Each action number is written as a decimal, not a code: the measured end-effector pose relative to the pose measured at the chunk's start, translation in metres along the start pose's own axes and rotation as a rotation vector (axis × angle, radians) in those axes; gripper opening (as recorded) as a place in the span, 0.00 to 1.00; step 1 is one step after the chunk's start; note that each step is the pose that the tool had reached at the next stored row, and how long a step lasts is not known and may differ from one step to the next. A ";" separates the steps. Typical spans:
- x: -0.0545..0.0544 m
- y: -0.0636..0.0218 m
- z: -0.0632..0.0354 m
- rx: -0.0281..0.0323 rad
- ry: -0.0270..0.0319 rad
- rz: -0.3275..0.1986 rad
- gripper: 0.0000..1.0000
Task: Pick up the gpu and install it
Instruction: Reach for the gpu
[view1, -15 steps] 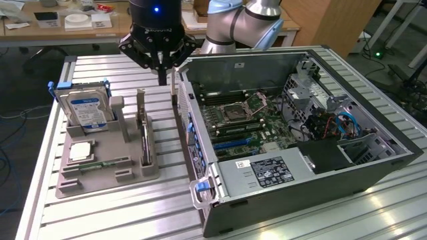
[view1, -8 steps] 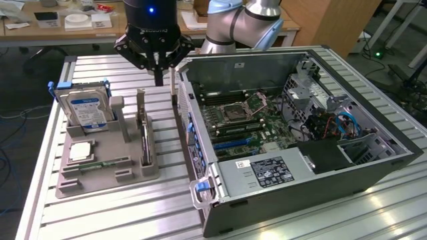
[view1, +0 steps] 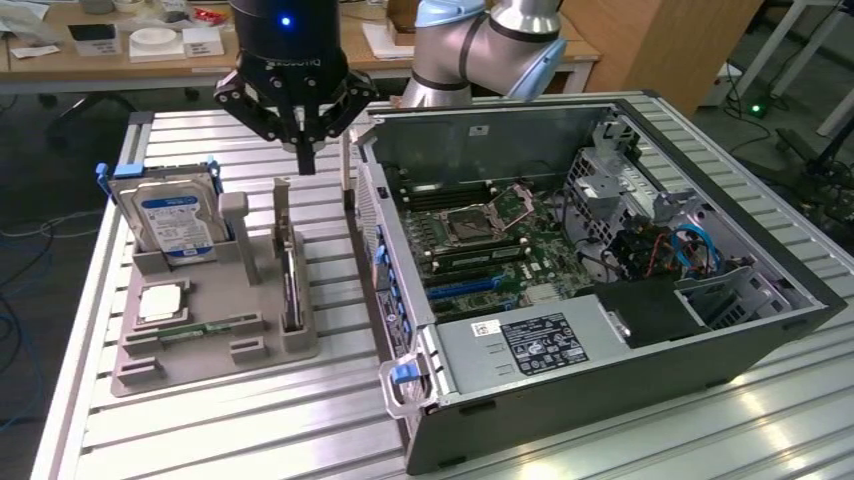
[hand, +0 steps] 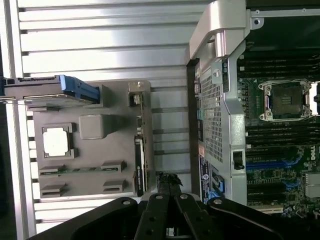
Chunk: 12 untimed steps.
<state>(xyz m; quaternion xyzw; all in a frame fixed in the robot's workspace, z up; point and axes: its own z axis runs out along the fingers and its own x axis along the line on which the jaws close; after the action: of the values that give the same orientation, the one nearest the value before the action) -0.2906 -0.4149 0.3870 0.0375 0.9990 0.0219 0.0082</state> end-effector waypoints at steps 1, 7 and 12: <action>0.001 -0.0003 0.0000 0.0000 0.0000 0.000 0.11; 0.010 -0.0017 0.0001 0.0000 0.0001 0.000 0.11; 0.016 -0.0029 0.0001 0.0000 0.0004 0.000 0.11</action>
<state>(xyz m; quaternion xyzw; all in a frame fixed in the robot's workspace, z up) -0.3071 -0.4166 0.3865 0.0375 0.9990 0.0219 0.0080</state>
